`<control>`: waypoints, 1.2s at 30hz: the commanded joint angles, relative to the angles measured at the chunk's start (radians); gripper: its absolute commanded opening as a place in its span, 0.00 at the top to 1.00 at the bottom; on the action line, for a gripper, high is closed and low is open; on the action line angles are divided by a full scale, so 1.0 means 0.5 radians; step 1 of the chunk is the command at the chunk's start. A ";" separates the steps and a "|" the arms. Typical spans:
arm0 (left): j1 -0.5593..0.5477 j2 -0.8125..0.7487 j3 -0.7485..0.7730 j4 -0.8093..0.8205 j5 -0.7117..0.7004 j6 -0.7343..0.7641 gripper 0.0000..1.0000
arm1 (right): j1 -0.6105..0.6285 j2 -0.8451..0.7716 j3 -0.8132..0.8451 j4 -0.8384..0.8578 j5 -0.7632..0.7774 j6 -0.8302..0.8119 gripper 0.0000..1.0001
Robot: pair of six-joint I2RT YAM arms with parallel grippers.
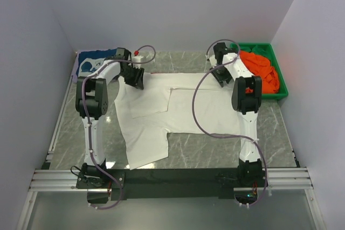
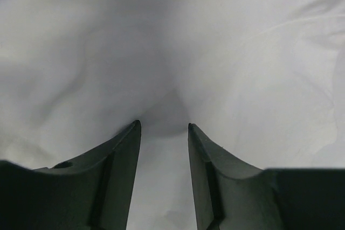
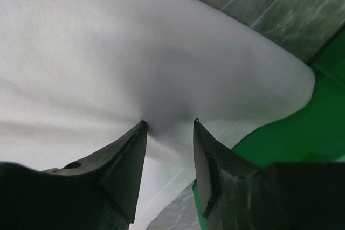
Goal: Fold and stack the t-shirts
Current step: Fold the tshirt
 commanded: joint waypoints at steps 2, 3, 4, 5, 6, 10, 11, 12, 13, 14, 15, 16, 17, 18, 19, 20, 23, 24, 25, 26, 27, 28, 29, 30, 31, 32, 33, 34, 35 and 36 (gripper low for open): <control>0.047 -0.032 0.033 -0.015 0.051 0.066 0.51 | -0.008 -0.063 0.014 0.150 -0.008 -0.059 0.49; 0.059 -0.130 0.008 0.022 0.094 0.087 0.50 | -0.011 -0.112 -0.038 0.144 -0.103 -0.062 0.48; 0.081 -0.185 -0.019 0.037 0.143 0.127 0.49 | 0.004 -0.240 -0.084 0.147 -0.143 -0.059 0.46; 0.093 -0.253 -0.086 0.050 0.265 0.158 0.48 | 0.004 -0.320 -0.142 0.132 -0.201 -0.077 0.42; 0.105 -0.320 -0.127 0.056 0.327 0.191 0.47 | 0.010 -0.403 -0.282 0.132 -0.257 -0.092 0.40; 0.139 -0.789 -0.448 -0.020 0.530 0.464 0.34 | -0.002 -0.966 -0.737 0.129 -0.539 -0.206 0.10; 0.145 -0.863 -0.510 -0.057 0.555 0.519 0.34 | -0.002 -1.074 -0.853 0.141 -0.579 -0.236 0.09; 0.149 -0.994 -0.571 -0.115 0.585 0.581 0.34 | -0.002 -1.176 -1.094 0.159 -0.601 -0.273 0.09; 0.155 -1.057 -0.709 -0.152 0.589 0.688 0.34 | -0.002 -1.371 -1.227 0.187 -0.604 -0.337 0.09; 0.161 -1.118 -0.786 -0.229 0.595 0.737 0.34 | -0.005 -1.464 -1.353 0.223 -0.604 -0.374 0.09; 0.167 -1.240 -0.866 -0.263 0.601 0.799 0.36 | -0.002 -1.547 -1.573 0.233 -0.607 -0.414 0.09; 0.179 -1.302 -1.027 -0.291 0.604 0.921 0.37 | -0.002 -1.691 -1.682 0.245 -0.595 -0.490 0.12; 0.182 -1.363 -1.114 -0.330 0.595 0.974 0.38 | -0.002 -1.756 -1.786 0.236 -0.595 -0.534 0.16; 0.182 -1.482 -1.197 -0.343 0.577 1.026 0.40 | -0.005 -1.814 -1.960 0.236 -0.589 -0.613 0.19; 0.185 -1.535 -1.344 -0.364 0.555 1.126 0.41 | -0.005 -1.918 -2.047 0.245 -0.576 -0.638 0.23; 0.185 -1.587 -1.412 -0.377 0.537 1.158 0.43 | -0.005 -1.968 -2.209 0.260 -0.546 -0.669 0.32; 0.185 -1.750 -1.636 -0.371 0.460 1.241 0.45 | -0.008 -2.180 -2.516 0.352 -0.512 -0.785 0.45; 0.185 -1.805 -1.682 -0.362 0.442 1.274 0.46 | -0.005 -2.223 -2.587 0.386 -0.475 -0.828 0.47; 0.185 -1.824 -1.758 -0.364 0.420 1.302 0.46 | -0.005 -2.278 -2.652 0.447 -0.454 -0.844 0.50; 0.185 -1.848 -1.796 -0.368 0.390 1.324 0.46 | -0.008 -2.293 -2.756 0.481 -0.435 -0.856 0.51; 0.185 -1.888 -1.829 -0.358 0.368 1.336 0.46 | -0.005 -2.300 -2.802 0.521 -0.387 -0.865 0.51; 0.185 -1.910 -1.897 -0.322 0.350 1.342 0.46 | -0.008 -2.306 -2.845 0.600 -0.365 -0.875 0.51; 0.185 -1.931 -1.925 -0.309 0.328 1.354 0.45 | -0.005 -2.312 -2.918 0.644 -0.337 -0.881 0.51; 0.185 -1.959 -1.952 -0.303 0.322 1.367 0.45 | -0.005 -2.312 -2.943 0.687 -0.322 -0.887 0.51; 0.182 -1.971 -1.986 -0.282 0.313 1.382 0.45 | -0.008 -2.315 -2.962 0.714 -0.319 -0.893 0.51; 0.182 -1.974 -2.001 -0.266 0.304 1.382 0.45 | -0.008 -2.306 -2.983 0.757 -0.273 -0.893 0.52; 0.182 -1.971 -2.017 -0.242 0.285 1.388 0.44 | -0.005 -2.279 -3.002 0.791 -0.254 -0.896 0.52; 0.179 -1.962 -2.023 -0.233 0.276 1.391 0.44 | -0.008 -2.260 -3.002 0.791 -0.236 -0.899 0.52; 0.179 -1.950 -2.023 -0.214 0.270 1.388 0.45 | -0.008 -2.248 -3.026 0.822 -0.224 -0.905 0.52; 0.179 -1.920 -2.020 -0.199 0.264 1.382 0.45 | -0.008 -2.226 -3.042 0.840 -0.208 -0.927 0.54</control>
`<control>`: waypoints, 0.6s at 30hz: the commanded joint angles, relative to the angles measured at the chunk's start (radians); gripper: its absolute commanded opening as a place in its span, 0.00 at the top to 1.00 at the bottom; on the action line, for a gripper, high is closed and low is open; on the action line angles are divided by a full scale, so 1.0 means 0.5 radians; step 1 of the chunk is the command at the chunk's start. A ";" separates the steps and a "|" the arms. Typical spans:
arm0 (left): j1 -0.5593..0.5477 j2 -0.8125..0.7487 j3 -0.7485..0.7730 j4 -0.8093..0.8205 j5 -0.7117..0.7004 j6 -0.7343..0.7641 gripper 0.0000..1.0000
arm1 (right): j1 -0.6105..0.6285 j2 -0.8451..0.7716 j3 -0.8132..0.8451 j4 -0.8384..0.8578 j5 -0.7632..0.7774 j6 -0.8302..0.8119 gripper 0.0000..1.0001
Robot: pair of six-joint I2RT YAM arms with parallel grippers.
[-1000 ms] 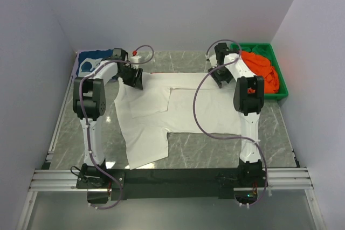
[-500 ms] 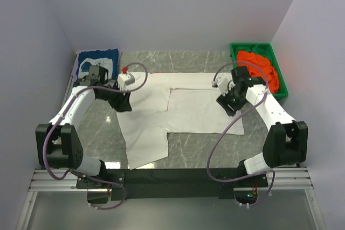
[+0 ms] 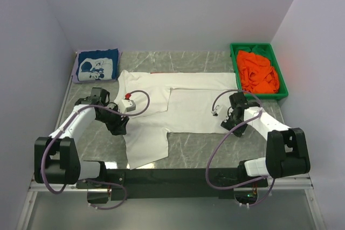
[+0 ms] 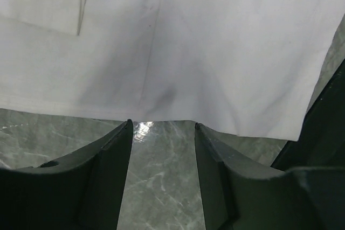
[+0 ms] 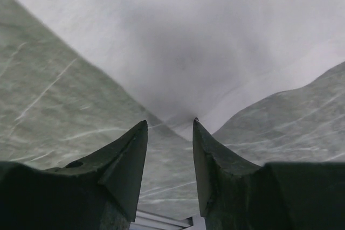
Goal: Fold and stack the t-shirts
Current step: Fold the tshirt
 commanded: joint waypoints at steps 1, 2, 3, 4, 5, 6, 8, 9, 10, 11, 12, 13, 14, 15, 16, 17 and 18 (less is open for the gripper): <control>0.000 0.029 -0.004 0.115 -0.028 0.076 0.45 | -0.007 0.029 -0.051 0.219 0.118 -0.085 0.56; -0.003 0.048 0.002 0.142 -0.031 0.070 0.46 | -0.010 0.038 -0.085 0.234 0.128 -0.091 0.57; -0.015 0.078 0.011 0.152 -0.025 0.064 0.46 | -0.013 0.048 -0.097 0.246 0.128 -0.103 0.58; -0.022 0.094 0.029 0.158 -0.019 0.067 0.46 | -0.010 0.054 -0.103 0.265 0.128 -0.109 0.62; -0.031 0.118 0.033 0.167 -0.016 0.070 0.46 | -0.010 0.066 -0.116 0.277 0.131 -0.109 0.65; -0.052 0.128 0.033 0.176 -0.016 0.070 0.46 | -0.010 0.075 -0.110 0.283 0.131 -0.103 0.67; -0.077 0.146 0.033 0.182 -0.016 0.085 0.46 | -0.010 0.112 -0.079 0.302 0.137 -0.091 0.75; -0.101 0.149 0.020 0.182 -0.019 0.100 0.46 | -0.010 0.133 -0.067 0.296 0.134 -0.082 0.78; -0.117 0.149 0.011 0.182 -0.031 0.107 0.46 | -0.010 0.140 -0.054 0.292 0.131 -0.079 0.85; -0.132 0.146 0.005 0.179 -0.040 0.116 0.46 | -0.010 0.143 -0.036 0.289 0.131 -0.072 0.89; -0.165 0.140 -0.022 0.197 -0.055 0.125 0.46 | -0.010 0.146 -0.027 0.283 0.131 -0.066 0.93; -0.181 0.134 -0.041 0.219 -0.086 0.128 0.46 | -0.010 0.146 -0.015 0.274 0.131 -0.066 1.00; -0.199 0.122 -0.062 0.246 -0.113 0.128 0.46 | -0.010 0.146 -0.005 0.268 0.128 -0.063 1.00; -0.233 0.118 -0.108 0.311 -0.141 0.122 0.46 | -0.010 0.143 0.001 0.256 0.113 -0.063 1.00; -0.245 0.121 -0.133 0.354 -0.172 0.110 0.46 | -0.010 0.134 0.007 0.247 0.112 -0.063 1.00; -0.258 0.137 -0.157 0.394 -0.242 0.101 0.47 | -0.010 0.131 0.007 0.249 0.109 -0.066 1.00; -0.276 0.152 -0.194 0.443 -0.279 0.073 0.48 | -0.010 0.124 0.010 0.246 0.106 -0.066 1.00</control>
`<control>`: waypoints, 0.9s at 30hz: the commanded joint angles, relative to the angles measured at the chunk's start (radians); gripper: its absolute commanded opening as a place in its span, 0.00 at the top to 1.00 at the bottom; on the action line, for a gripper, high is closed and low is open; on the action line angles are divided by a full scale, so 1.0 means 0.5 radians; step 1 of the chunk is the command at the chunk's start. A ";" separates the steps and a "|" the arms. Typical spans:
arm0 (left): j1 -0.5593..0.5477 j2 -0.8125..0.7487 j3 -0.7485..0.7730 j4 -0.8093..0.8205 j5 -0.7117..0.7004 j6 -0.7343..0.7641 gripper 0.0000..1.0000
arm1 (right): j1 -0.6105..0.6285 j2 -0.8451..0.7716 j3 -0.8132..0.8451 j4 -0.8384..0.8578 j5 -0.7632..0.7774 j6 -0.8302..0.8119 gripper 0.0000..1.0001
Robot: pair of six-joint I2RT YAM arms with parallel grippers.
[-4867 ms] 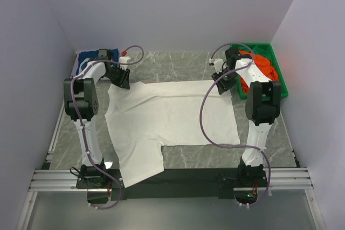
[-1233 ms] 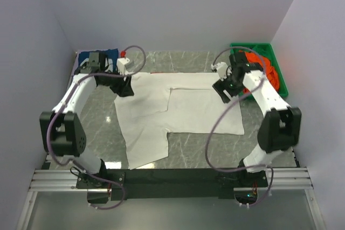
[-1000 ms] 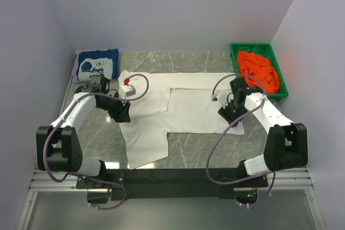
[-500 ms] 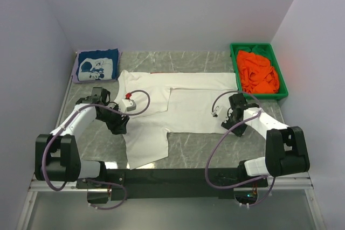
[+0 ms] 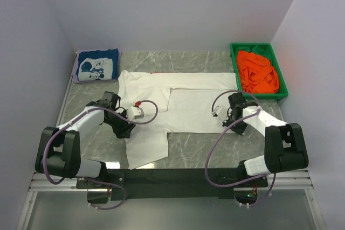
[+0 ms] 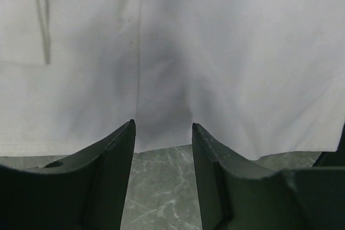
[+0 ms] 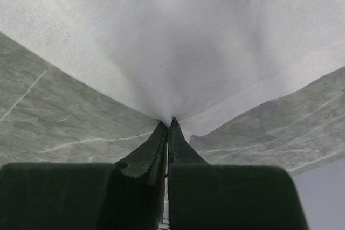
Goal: Fold and stack the t-shirts
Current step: Fold the tshirt
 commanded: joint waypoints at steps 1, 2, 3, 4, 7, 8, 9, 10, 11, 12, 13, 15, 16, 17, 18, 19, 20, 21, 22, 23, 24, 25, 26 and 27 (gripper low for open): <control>-0.046 0.012 -0.085 0.230 -0.161 -0.005 0.49 | -0.010 0.015 0.055 0.078 -0.011 -0.015 1.00; -0.049 0.049 -0.095 0.261 -0.216 -0.005 0.50 | -0.013 0.012 0.061 0.075 -0.011 -0.015 1.00; -0.058 0.068 -0.107 0.289 -0.253 -0.014 0.51 | -0.010 0.021 0.067 0.069 -0.011 -0.015 1.00; -0.058 0.086 -0.113 0.295 -0.275 -0.005 0.53 | -0.010 0.027 0.086 0.059 -0.014 -0.015 1.00; -0.058 0.120 -0.122 0.222 -0.333 0.087 0.71 | -0.010 0.040 0.110 0.056 0.004 -0.021 1.00; -0.058 0.090 -0.125 0.139 -0.339 0.139 0.80 | -0.010 0.040 0.120 0.050 0.004 -0.018 1.00; -0.058 0.065 -0.131 0.081 -0.330 0.164 0.84 | -0.010 0.040 0.129 0.044 0.001 -0.015 1.00; -0.058 0.040 -0.128 0.017 -0.312 0.188 0.93 | -0.010 0.037 0.150 0.014 -0.014 -0.018 1.00; -0.058 -0.014 -0.122 -0.145 -0.293 0.219 0.96 | -0.013 0.028 0.159 -0.002 -0.023 -0.015 1.00; -0.058 -0.042 -0.119 -0.201 -0.281 0.265 0.99 | -0.010 0.003 0.169 -0.020 -0.036 -0.021 1.00; -0.055 -0.070 -0.119 -0.251 -0.272 0.271 0.99 | -0.010 -0.015 0.166 -0.048 -0.045 -0.027 1.00; -0.055 -0.153 -0.137 -0.376 -0.263 0.293 0.99 | -0.010 -0.082 0.156 -0.072 -0.063 -0.055 1.00; -0.052 -0.183 -0.144 -0.359 -0.281 0.244 0.99 | -0.013 -0.101 0.141 -0.094 -0.066 -0.058 1.00; -0.040 -0.235 -0.144 -0.358 -0.281 0.244 0.99 | -0.010 -0.117 0.132 -0.097 -0.070 -0.067 1.00; -0.028 -0.248 -0.141 -0.383 -0.284 0.262 0.99 | -0.013 -0.147 0.129 -0.103 -0.066 -0.070 1.00; -0.024 -0.257 -0.132 -0.386 -0.278 0.256 0.99 | -0.013 -0.159 0.117 -0.121 -0.070 -0.073 1.00; -0.021 -0.257 -0.125 -0.392 -0.278 0.228 0.99 | -0.013 -0.175 0.107 -0.125 -0.073 -0.086 1.00; 0.006 -0.260 -0.110 -0.410 -0.272 0.225 0.99 | -0.013 -0.208 0.101 -0.134 -0.091 -0.095 1.00; 0.031 -0.260 -0.101 -0.435 -0.263 0.234 0.99 | -0.010 -0.224 0.101 -0.158 -0.100 -0.101 1.00; 0.058 -0.263 -0.076 -0.462 -0.238 0.286 0.99 | -0.010 -0.260 0.098 -0.177 -0.109 -0.110 1.00; 0.107 -0.270 -0.067 -0.484 -0.232 0.302 0.99 | -0.010 -0.282 0.101 -0.195 -0.115 -0.119 1.00; 0.123 -0.276 -0.055 -0.530 -0.232 0.323 0.99 | -0.013 -0.301 0.107 -0.229 -0.116 -0.122 1.00; 0.153 -0.297 -0.030 -0.554 -0.229 0.366 0.99 | -0.010 -0.337 0.113 -0.247 -0.116 -0.132 1.00; 0.163 -0.309 -0.009 -0.585 -0.223 0.388 0.99 | -0.013 -0.353 0.120 -0.272 -0.158 -0.135 1.00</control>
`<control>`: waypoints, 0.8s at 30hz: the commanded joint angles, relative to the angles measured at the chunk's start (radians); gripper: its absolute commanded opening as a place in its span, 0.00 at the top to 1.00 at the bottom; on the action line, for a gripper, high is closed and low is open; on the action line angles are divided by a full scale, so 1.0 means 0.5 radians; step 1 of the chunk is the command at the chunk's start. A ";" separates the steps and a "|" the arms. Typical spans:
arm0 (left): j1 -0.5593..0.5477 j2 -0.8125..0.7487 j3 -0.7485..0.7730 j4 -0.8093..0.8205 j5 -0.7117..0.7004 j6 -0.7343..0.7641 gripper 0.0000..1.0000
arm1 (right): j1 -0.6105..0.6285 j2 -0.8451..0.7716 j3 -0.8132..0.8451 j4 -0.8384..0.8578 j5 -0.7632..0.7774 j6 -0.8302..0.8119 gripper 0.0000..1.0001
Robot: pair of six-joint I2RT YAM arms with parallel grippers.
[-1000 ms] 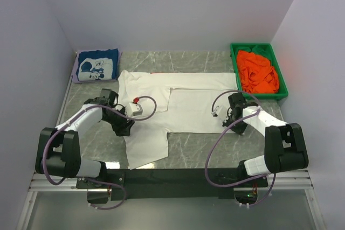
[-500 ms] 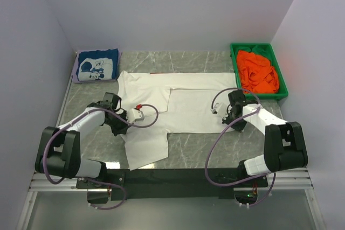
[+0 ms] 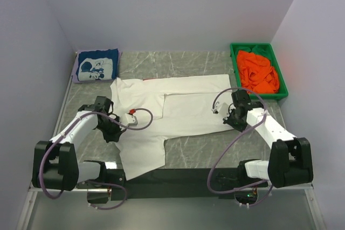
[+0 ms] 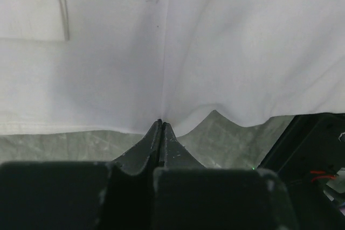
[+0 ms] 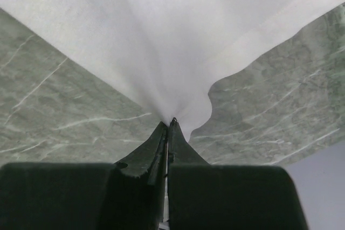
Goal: Fold and stack the t-shirts
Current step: Fold the tshirt
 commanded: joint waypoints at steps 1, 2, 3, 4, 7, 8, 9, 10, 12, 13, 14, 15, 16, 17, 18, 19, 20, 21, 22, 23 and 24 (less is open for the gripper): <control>0.061 -0.098 0.116 -0.268 0.030 0.140 0.99 | -0.010 -0.125 0.046 -0.146 -0.052 -0.065 1.00; 0.079 -0.114 0.162 -0.299 0.060 0.171 0.99 | -0.013 -0.161 0.052 -0.161 -0.056 -0.075 1.00; 0.085 -0.123 0.184 -0.330 0.073 0.186 0.99 | -0.016 -0.180 0.064 -0.189 -0.056 -0.084 1.00; 0.088 -0.135 0.208 -0.367 0.088 0.196 0.99 | -0.019 -0.192 0.070 -0.201 -0.062 -0.102 1.00; 0.097 -0.108 0.291 -0.389 0.125 0.190 0.99 | -0.031 -0.171 0.134 -0.229 -0.080 -0.118 1.00; 0.107 -0.089 0.343 -0.395 0.134 0.171 0.99 | -0.034 -0.147 0.156 -0.235 -0.086 -0.118 1.00; 0.116 -0.065 0.377 -0.395 0.174 0.159 0.99 | -0.040 -0.116 0.183 -0.241 -0.092 -0.121 1.00; 0.128 -0.007 0.411 -0.401 0.195 0.150 0.99 | -0.044 -0.085 0.244 -0.244 -0.098 -0.124 1.00; 0.150 0.067 0.524 -0.422 0.235 0.128 0.99 | -0.059 0.031 0.318 -0.257 -0.114 -0.124 1.00; 0.156 0.125 0.564 -0.419 0.269 0.122 0.99 | -0.059 0.074 0.398 -0.272 -0.120 -0.130 1.00; 0.162 0.153 0.637 -0.422 0.281 0.110 0.99 | -0.062 0.153 0.441 -0.281 -0.129 -0.136 1.00; 0.165 0.184 0.671 -0.413 0.291 0.104 0.99 | -0.065 0.194 0.523 -0.290 -0.132 -0.142 1.00; 0.168 0.254 0.708 -0.416 0.312 0.095 0.99 | -0.065 0.231 0.564 -0.303 -0.135 -0.154 1.00; 0.180 0.294 0.788 -0.419 0.327 0.089 0.99 | -0.068 0.307 0.610 -0.312 -0.138 -0.160 1.00; 0.189 0.340 0.831 -0.426 0.343 0.085 0.99 | -0.068 0.350 0.650 -0.318 -0.141 -0.164 1.00; 0.205 0.432 0.877 -0.438 0.358 0.076 0.99 | -0.071 0.393 0.747 -0.339 -0.141 -0.170 1.00; 0.211 0.481 0.975 -0.438 0.395 0.061 0.99 | -0.074 0.488 0.797 -0.349 -0.138 -0.179 1.00; 0.263 0.530 1.027 -0.444 0.407 0.058 0.99 | -0.077 0.537 0.888 -0.352 -0.138 -0.185 1.00; 0.275 0.637 1.128 -0.444 0.419 0.033 0.99 | -0.080 0.641 0.944 -0.358 -0.138 -0.188 1.00; 0.294 0.696 1.184 -0.441 0.441 0.021 0.99 | -0.086 0.697 0.996 -0.361 -0.135 -0.188 1.00; 0.303 0.754 1.239 -0.438 0.456 0.006 0.99 | -0.090 0.761 1.115 -0.370 -0.135 -0.182 1.00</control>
